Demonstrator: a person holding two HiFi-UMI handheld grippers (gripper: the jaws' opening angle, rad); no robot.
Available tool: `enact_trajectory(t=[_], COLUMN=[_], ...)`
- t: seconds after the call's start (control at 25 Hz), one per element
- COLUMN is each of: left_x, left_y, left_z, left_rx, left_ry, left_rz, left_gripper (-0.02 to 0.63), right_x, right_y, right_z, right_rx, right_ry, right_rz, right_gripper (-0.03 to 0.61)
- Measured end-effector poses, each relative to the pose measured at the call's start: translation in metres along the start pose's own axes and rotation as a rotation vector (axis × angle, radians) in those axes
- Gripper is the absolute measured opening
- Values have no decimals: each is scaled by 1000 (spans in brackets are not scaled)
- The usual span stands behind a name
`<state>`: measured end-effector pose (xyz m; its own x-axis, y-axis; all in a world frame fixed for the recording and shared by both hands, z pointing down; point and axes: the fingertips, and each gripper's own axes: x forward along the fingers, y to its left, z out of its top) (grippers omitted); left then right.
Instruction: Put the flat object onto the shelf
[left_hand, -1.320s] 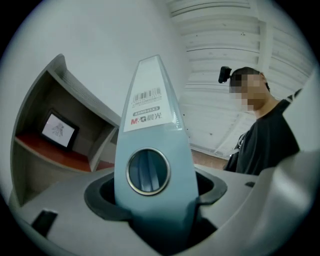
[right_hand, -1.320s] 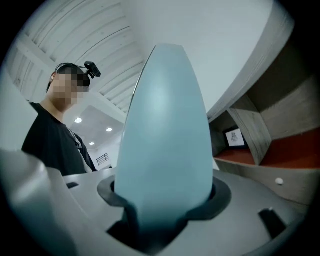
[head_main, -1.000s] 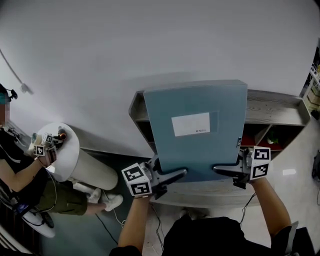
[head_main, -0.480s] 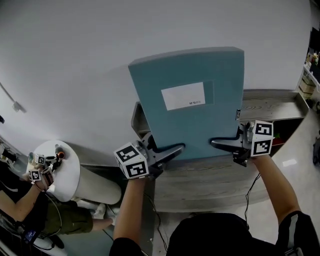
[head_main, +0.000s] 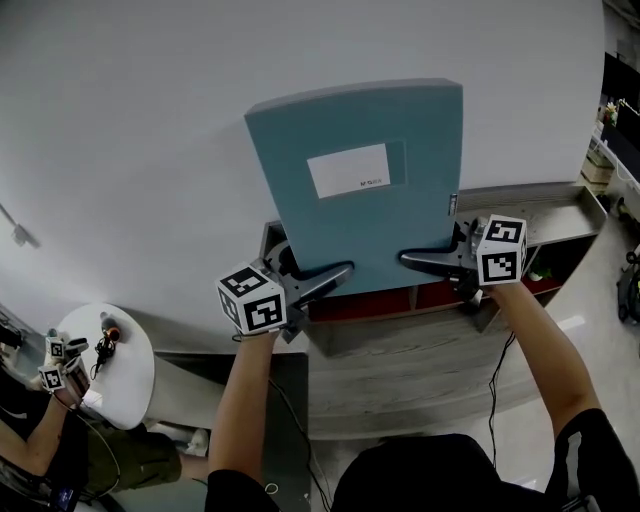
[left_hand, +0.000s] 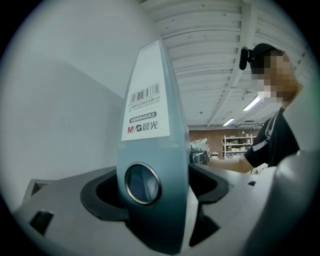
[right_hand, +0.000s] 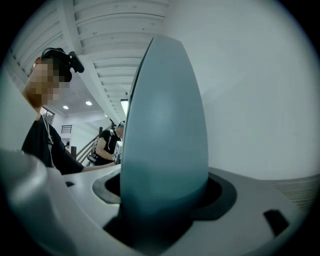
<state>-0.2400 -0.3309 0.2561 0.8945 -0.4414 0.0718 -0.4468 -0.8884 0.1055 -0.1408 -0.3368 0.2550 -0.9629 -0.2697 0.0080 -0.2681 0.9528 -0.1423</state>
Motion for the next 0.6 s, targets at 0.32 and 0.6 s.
enact_trajectory(t=[0.32, 0.6], left_x=[12, 20], left_y=[15, 24], left_z=[-2, -6], left_rx=[21, 9], left_ry=[101, 223], left_rz=[18, 55], left_gripper=[370, 376], right_x=[-2, -4], right_y=[-15, -25], right_z=[0, 0], right_rx=[-62, -100], right_ry=[71, 174], right_rz=[-93, -153], right_gripper=[370, 383])
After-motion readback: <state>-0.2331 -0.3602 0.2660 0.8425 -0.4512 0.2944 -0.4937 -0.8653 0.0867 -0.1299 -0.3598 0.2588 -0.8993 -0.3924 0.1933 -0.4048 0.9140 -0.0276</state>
